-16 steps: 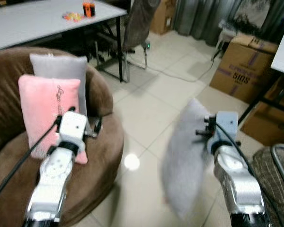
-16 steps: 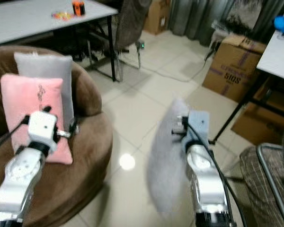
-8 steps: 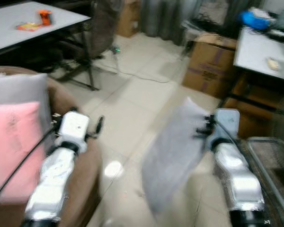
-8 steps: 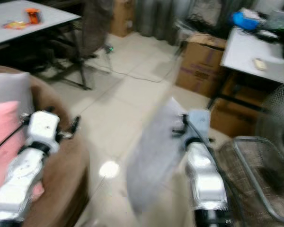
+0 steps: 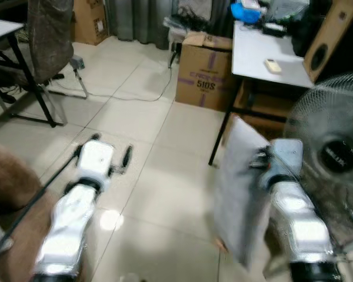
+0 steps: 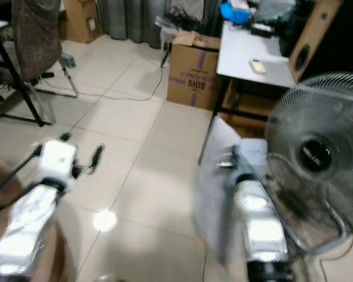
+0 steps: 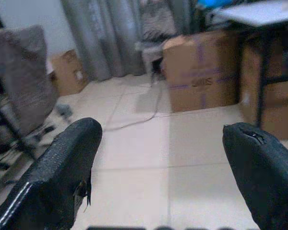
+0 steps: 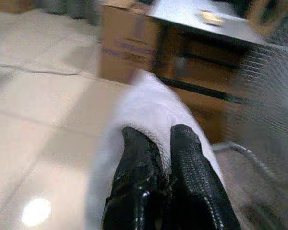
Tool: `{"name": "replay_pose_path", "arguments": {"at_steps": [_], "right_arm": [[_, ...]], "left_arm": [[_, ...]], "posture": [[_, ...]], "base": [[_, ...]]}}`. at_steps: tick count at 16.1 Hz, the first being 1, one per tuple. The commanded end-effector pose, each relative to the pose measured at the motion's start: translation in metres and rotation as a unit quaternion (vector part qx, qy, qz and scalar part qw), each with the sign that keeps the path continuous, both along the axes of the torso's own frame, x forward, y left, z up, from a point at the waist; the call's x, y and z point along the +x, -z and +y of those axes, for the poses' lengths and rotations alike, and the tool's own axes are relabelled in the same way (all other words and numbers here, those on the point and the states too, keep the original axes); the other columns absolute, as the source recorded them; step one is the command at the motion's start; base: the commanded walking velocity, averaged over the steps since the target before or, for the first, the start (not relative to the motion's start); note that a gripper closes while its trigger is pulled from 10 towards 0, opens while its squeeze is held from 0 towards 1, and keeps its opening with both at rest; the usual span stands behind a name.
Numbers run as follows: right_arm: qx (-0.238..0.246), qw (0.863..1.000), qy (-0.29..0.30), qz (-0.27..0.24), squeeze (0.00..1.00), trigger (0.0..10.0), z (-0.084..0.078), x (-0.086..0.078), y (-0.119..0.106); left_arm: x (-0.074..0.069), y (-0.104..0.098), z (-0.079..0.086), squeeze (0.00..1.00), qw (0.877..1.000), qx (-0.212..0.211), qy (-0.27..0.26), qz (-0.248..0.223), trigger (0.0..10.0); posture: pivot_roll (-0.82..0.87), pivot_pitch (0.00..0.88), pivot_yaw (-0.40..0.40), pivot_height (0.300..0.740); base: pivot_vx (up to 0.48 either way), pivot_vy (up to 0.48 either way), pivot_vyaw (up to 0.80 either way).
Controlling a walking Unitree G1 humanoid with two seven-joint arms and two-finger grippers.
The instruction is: Move the pillow to the sofa from floor
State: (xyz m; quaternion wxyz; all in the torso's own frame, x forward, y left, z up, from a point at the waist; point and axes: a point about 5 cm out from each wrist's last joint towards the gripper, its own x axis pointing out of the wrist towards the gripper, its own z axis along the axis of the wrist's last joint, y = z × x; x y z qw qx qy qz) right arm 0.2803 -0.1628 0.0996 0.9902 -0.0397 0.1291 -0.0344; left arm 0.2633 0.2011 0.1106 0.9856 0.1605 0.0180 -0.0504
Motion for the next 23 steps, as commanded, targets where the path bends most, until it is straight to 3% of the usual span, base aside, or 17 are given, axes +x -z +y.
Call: {"name": "replay_pose_path", "arguments": {"at_steps": [1, 14, 18, 20, 23], "right_arm": [[-0.017, 0.999, 0.006, -0.036, 0.0, 10.0, -0.01, 0.003, -0.014], [-0.018, 1.0, -0.008, -0.024, 0.0, 10.0, -0.007, -0.001, -0.008], [-0.014, 1.0, -0.007, -0.026, 0.0, 10.0, -0.007, -0.005, -0.005], [0.0, 0.999, -0.028, -0.029, 0.0, 10.0, -0.002, -0.005, -0.007], [-0.022, 0.996, -0.088, -0.018, 0.0, 10.0, 0.008, -0.009, -0.003]], "left_arm": [[0.001, -0.004, -0.009, 0.0, 1.0, -0.003, 0.016, -0.011, 10.0], [0.001, -0.003, -0.012, 0.0, 1.0, 0.0, 0.024, -0.01, 10.0], [0.0, -0.002, -0.012, 0.0, 0.999, 0.004, 0.033, -0.005, 10.0], [0.0, -0.002, -0.012, 0.0, 1.0, -0.003, 0.03, -0.009, 10.0], [-0.006, 0.005, -0.008, 0.0, 0.999, 0.018, 0.024, 0.011, 10.0]], "posture": [[-0.03, 0.0, -0.071, 0.74], [-0.03, 0.0, -0.066, 0.74], [-0.04, 0.0, -0.047, 0.74], [-0.05, 0.0, -0.046, 0.74], [-0.04, 0.0, -0.05, 0.74]], "base": [[0.356, 0.0, 0.0], [0.356, 0.0, 0.0], [0.345, 0.0, -0.4], [0.0, 0.0, 0.0], [0.0, 0.0, 0.27]]}}
